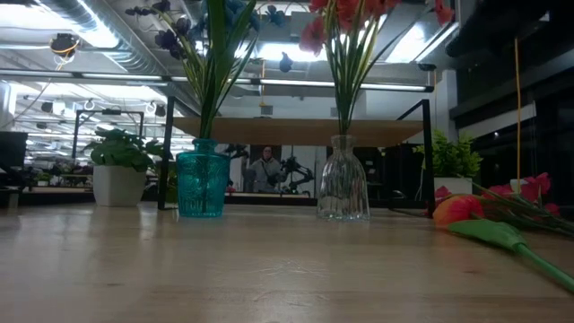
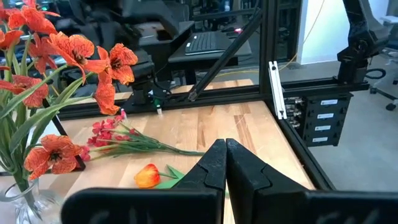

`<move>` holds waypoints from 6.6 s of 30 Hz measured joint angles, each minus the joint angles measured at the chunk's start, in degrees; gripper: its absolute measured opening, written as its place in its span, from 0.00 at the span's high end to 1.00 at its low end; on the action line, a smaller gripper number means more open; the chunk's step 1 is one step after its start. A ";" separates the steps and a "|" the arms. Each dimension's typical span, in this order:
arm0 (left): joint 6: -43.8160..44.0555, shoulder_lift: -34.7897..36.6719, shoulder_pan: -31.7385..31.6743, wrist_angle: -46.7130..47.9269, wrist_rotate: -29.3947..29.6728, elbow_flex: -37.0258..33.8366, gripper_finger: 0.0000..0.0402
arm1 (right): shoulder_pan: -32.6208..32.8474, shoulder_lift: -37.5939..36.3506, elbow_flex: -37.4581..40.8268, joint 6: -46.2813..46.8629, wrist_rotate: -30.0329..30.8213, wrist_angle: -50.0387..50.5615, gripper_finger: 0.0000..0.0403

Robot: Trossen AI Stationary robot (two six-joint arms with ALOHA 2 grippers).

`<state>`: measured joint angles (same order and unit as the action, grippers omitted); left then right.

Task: Pick and place flowers into a vace then onto a shelf
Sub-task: Put the red flowers into the transparent vase

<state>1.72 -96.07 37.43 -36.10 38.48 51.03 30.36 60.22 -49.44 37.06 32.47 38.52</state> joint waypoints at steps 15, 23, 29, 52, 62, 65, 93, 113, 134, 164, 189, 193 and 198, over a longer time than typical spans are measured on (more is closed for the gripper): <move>-2.00 0.00 -0.04 -0.11 -0.11 0.00 0.99 | 13.31 11.39 -1.17 39.96 0.93 15.90 1.00; -1.99 0.00 -0.04 -0.11 -0.13 0.00 1.00 | 15.29 16.61 -1.08 45.02 0.94 16.16 0.98; -1.34 0.00 -0.04 -0.11 -0.15 0.00 0.98 | 15.27 20.16 -1.02 46.94 0.94 16.58 0.98; 1.77 0.00 0.04 -0.08 -2.56 0.02 1.00 | 17.89 21.17 8.76 60.83 -0.09 1.52 0.61; 2.12 0.00 0.04 -0.08 -2.56 0.02 1.00 | 17.87 21.17 11.40 67.88 -0.10 0.84 0.58; 2.11 0.00 0.04 -0.08 -2.56 0.02 1.00 | 17.57 21.17 11.40 67.88 0.04 0.91 0.58; 2.03 0.00 0.04 0.04 -2.54 0.02 0.99 | 17.46 26.84 11.24 76.74 -2.61 -1.90 0.58; 2.03 -0.02 0.02 0.22 -2.54 0.02 0.99 | 14.74 33.23 10.89 78.94 -0.41 -5.96 0.58; 2.01 -0.02 0.02 0.31 -2.54 0.02 1.00 | 11.03 33.52 8.54 76.69 -8.45 0.51 0.89; 2.03 -0.02 0.02 0.33 -2.51 0.02 0.99 | 20.94 28.96 -10.94 79.96 -9.19 38.71 1.00; 2.05 -0.02 0.02 0.33 -2.51 0.02 0.98 | 35.07 20.67 -11.07 96.79 -7.33 51.60 1.00; 2.05 -0.02 0.02 0.33 -2.50 0.03 0.99 | 35.05 20.58 -11.07 96.07 -5.61 51.54 1.00; 2.19 -0.02 0.02 0.32 -2.51 0.04 1.00 | 35.16 20.58 -11.07 94.10 -0.71 50.71 1.00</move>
<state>3.90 -96.09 37.45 -35.78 35.97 51.07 65.52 80.79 -60.51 131.17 31.76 89.23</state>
